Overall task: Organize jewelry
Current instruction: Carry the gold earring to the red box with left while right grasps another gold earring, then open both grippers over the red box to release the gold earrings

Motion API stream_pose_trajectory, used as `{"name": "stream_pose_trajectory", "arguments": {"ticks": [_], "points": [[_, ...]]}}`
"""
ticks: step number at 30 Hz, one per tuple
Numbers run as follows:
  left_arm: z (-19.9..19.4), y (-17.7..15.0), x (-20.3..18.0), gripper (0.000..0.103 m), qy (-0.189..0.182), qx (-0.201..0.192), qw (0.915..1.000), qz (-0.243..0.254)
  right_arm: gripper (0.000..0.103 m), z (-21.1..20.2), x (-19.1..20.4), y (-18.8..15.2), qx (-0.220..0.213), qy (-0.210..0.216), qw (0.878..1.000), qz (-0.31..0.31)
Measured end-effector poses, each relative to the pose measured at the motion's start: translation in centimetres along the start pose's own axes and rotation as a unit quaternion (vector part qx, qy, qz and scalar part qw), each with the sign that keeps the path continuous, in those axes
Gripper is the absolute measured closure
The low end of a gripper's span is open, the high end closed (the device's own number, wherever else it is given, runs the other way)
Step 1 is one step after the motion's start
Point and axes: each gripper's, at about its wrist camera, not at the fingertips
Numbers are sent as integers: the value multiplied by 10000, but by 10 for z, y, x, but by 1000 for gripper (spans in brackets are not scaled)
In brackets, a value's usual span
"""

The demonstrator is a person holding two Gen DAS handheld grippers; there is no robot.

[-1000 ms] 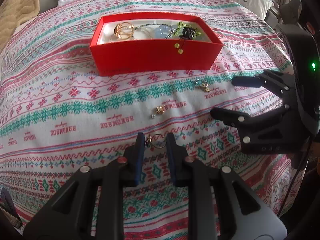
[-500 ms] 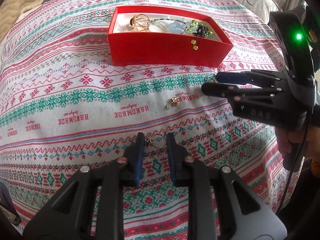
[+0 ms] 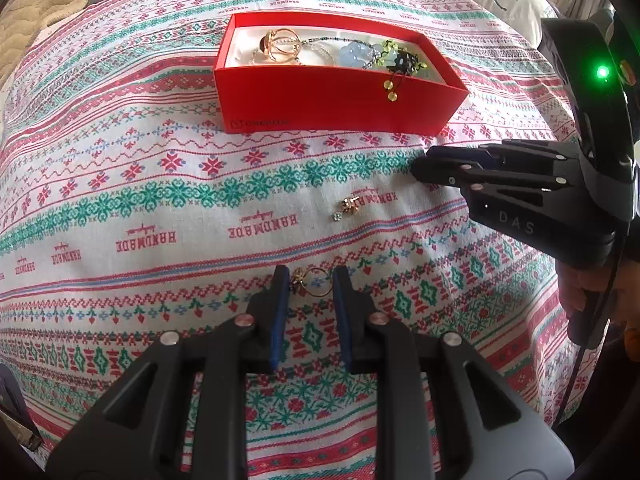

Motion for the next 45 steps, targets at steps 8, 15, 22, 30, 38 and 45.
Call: {"name": "stream_pose_trajectory", "arguments": {"ticks": [8,15,22,30,38,45], "points": [[-2,8,2,79,-12,-47,10000,-33,86,-11,-16,0,-14,240,9995,190],[-9,14,5,79,-47,-172,9998,-106,86,-33,-21,7,-215,426,9985,274],[-19,22,7,79,-90,-363,9991,-188,86,-49,-22,10,-363,425,9980,295],[-35,44,8,79,-82,-688,9973,-238,86,-69,-24,20,-610,293,9972,303],[-39,78,1,79,-29,-1028,9943,-273,86,-77,-35,31,-793,244,9951,529],[-29,100,-7,79,236,-1240,9917,-229,86,-79,-47,40,-936,222,9923,774]]}}
Point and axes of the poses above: each gripper's, at about its wrist camera, not at the fingertips, and z roughly the way its jaws point, x to its left, y to its top, and after that the axes turned 1 degree about -x, right-handed
